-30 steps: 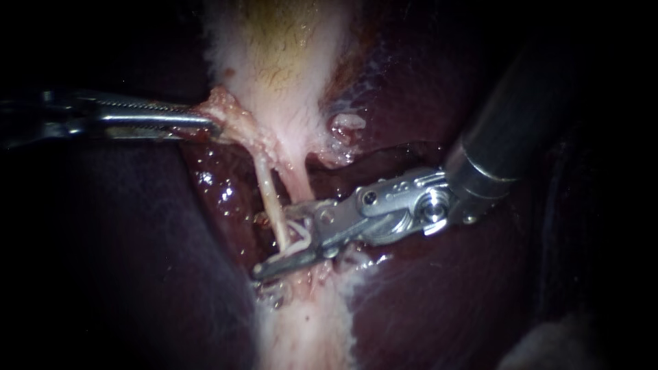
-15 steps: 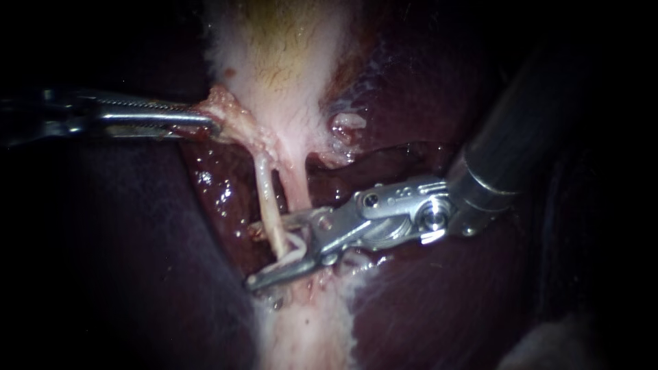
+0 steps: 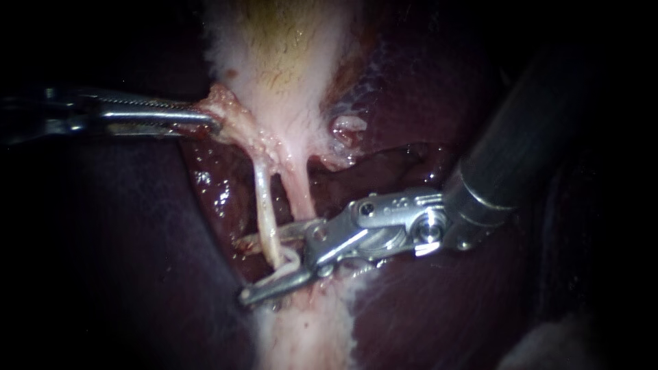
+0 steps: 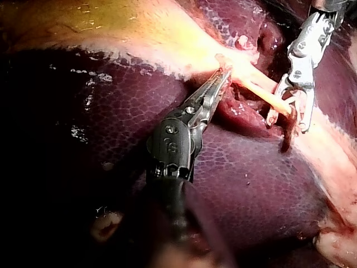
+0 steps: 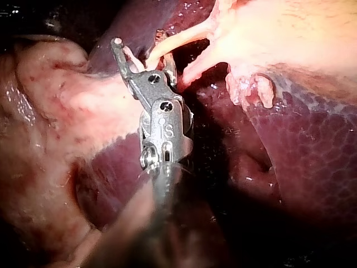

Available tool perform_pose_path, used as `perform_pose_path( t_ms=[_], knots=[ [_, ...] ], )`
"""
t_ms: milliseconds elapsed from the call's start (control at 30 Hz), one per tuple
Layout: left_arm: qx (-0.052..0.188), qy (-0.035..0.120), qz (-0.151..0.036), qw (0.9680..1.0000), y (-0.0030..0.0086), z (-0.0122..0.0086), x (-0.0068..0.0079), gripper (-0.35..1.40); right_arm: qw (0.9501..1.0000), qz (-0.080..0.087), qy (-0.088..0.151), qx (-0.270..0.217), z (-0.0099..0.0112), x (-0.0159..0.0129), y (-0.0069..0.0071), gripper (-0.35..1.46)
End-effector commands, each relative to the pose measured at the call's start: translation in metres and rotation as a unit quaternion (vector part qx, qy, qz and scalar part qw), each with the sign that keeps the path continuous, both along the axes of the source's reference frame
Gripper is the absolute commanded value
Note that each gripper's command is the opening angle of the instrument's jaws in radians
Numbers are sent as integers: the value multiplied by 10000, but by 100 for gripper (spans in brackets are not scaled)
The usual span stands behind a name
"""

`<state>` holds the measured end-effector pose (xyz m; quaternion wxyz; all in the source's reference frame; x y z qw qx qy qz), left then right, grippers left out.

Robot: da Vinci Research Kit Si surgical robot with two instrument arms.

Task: Clipping first clip left tube

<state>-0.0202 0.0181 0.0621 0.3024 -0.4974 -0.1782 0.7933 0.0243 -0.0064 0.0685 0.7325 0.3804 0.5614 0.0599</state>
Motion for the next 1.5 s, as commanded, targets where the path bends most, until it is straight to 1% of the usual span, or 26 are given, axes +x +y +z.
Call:
perform_pose_path(
  t_ms=[33, 200, 300, 400, 567, 800, 867, 933, 1067, 1500],
  knots=[
    [0, -2, 0, 10000, 0, 1, 0, -35, 10000, -32, 35, 23, -3, 0, -1, 47],
    [-21, -11, 25, 10000, 0, 2, 1, -35, 9995, -144, 216, 183, -12, 3, -8, 46],
    [-22, -11, 25, 10000, 1, 2, 1, -35, 9993, -193, 229, 206, -16, 4, -11, 45],
    [-23, -11, 25, 10000, 1, 3, 1, -35, 9992, -181, 270, 223, -19, 6, -13, 45],
    [-24, -10, 25, 10000, 1, 4, 1, -35, 9992, -184, 272, 224, -21, 7, -13, 44],
    [-24, -9, 24, 10000, 1, 4, 1, -35, 9994, -126, 249, 208, -20, 8, -12, 43],
    [-24, -9, 24, 10000, 1, 4, 1, -35, 9994, -92, 250, 206, -19, 8, -12, 40],
    [-24, -9, 24, 10000, 1, 4, 0, -35, 9996, -103, 195, 181, -19, 8, -11, 37],
    [-24, -9, 23, 10000, 1, 3, 0, -35, 9998, -180, 49, 118, -19, 7, -10, 30],
    [-24, -9, 23, 10000, 1, 4, 0, -35, 9998, -166, -13, 90, -18, 4, -7, 0]
  ],
)
